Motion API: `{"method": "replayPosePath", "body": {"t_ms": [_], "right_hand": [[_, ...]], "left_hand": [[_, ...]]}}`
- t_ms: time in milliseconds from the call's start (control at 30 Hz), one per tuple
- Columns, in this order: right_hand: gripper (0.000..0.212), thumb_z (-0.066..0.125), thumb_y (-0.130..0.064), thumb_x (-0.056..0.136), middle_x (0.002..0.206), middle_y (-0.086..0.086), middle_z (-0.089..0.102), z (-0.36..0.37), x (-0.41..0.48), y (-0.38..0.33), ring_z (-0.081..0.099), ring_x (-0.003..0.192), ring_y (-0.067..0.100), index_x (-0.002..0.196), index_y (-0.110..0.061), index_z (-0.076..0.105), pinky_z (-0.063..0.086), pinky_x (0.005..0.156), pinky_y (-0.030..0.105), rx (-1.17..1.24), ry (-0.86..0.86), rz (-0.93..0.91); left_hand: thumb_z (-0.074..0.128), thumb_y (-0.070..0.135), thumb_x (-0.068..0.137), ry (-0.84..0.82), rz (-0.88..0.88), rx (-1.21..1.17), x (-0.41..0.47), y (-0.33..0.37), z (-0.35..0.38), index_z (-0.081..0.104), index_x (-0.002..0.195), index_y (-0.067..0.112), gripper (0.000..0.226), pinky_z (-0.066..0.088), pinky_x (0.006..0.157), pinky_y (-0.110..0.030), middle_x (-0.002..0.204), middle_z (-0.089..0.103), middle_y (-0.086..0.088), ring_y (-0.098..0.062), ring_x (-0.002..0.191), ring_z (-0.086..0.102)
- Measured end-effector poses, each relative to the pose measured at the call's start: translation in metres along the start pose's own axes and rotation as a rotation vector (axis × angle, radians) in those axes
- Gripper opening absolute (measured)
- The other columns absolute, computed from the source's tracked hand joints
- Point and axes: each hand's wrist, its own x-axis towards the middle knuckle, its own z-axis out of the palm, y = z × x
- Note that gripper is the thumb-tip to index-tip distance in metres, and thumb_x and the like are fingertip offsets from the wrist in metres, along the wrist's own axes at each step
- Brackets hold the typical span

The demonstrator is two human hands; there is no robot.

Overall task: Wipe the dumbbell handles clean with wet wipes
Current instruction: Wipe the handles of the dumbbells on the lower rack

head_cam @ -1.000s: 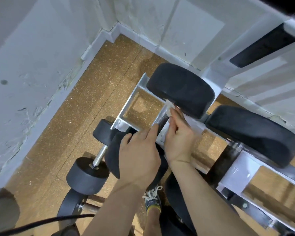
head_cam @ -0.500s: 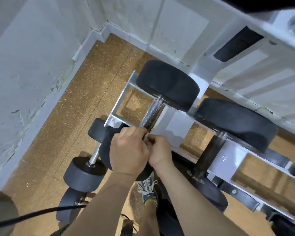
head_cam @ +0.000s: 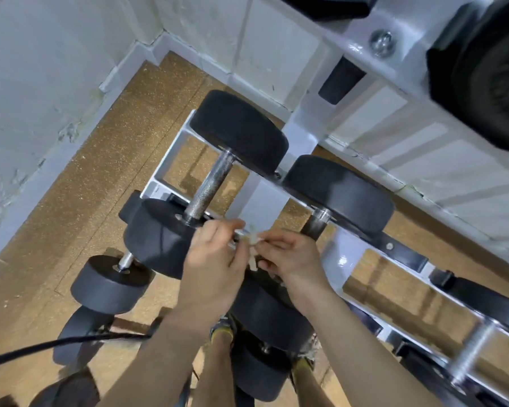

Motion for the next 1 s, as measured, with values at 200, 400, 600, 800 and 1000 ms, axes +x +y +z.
{"method": "replayPosePath", "body": {"t_ms": [200, 400, 600, 800, 1000], "right_hand": [[0.009, 0.073, -0.005, 0.080, 0.079, 0.011, 0.070, -0.039, -0.027, 0.004, 0.066, 0.072, 0.019, 0.083, -0.001, 0.066, 0.056, 0.067, 0.026, 0.124, -0.062, 0.053], [0.010, 0.072, -0.009, 0.067, 0.065, 0.007, 0.062, -0.076, -0.044, 0.004, 0.054, 0.057, 0.012, 0.075, -0.005, 0.070, 0.047, 0.054, 0.017, 0.384, -0.142, 0.125], [0.007, 0.070, 0.003, 0.078, 0.073, 0.014, 0.065, -0.113, -0.049, 0.011, 0.066, 0.068, 0.020, 0.079, -0.003, 0.066, 0.055, 0.064, 0.023, 0.291, -0.073, 0.102], [0.022, 0.060, 0.010, 0.085, 0.089, 0.021, 0.063, -0.128, -0.041, 0.015, 0.065, 0.085, 0.032, 0.076, -0.011, 0.058, 0.057, 0.083, 0.045, 0.475, -0.011, 0.103], [0.024, 0.055, 0.009, 0.090, 0.087, 0.012, 0.064, -0.129, -0.013, 0.023, 0.064, 0.075, 0.023, 0.083, -0.013, 0.057, 0.054, 0.064, 0.033, 0.514, 0.186, 0.075]], "left_hand": [[0.080, 0.055, 0.062, -0.186, -0.532, -0.733, -0.028, 0.043, 0.024, 0.071, 0.093, 0.026, 0.044, 0.056, 0.082, -0.050, 0.092, 0.073, -0.008, -0.032, 0.086, 0.068], [0.075, 0.016, 0.073, -0.204, -0.656, -1.165, -0.038, 0.063, 0.026, 0.069, 0.092, 0.003, 0.023, 0.054, 0.070, -0.031, 0.085, 0.070, -0.017, -0.022, 0.075, 0.065], [0.060, 0.012, 0.093, -0.039, -0.843, -1.229, -0.036, 0.063, 0.033, 0.065, 0.103, 0.003, 0.015, 0.056, 0.081, -0.037, 0.106, 0.067, -0.016, -0.027, 0.097, 0.066], [0.054, 0.017, 0.099, -0.079, -0.662, -0.852, -0.028, 0.069, 0.040, 0.067, 0.076, 0.012, 0.027, 0.046, 0.047, -0.022, 0.065, 0.062, -0.003, -0.013, 0.054, 0.054], [0.056, 0.048, 0.094, -0.198, -0.434, -0.483, 0.000, 0.073, 0.058, 0.059, 0.072, 0.008, 0.046, 0.044, 0.053, -0.030, 0.055, 0.049, 0.002, -0.012, 0.052, 0.048]]}}
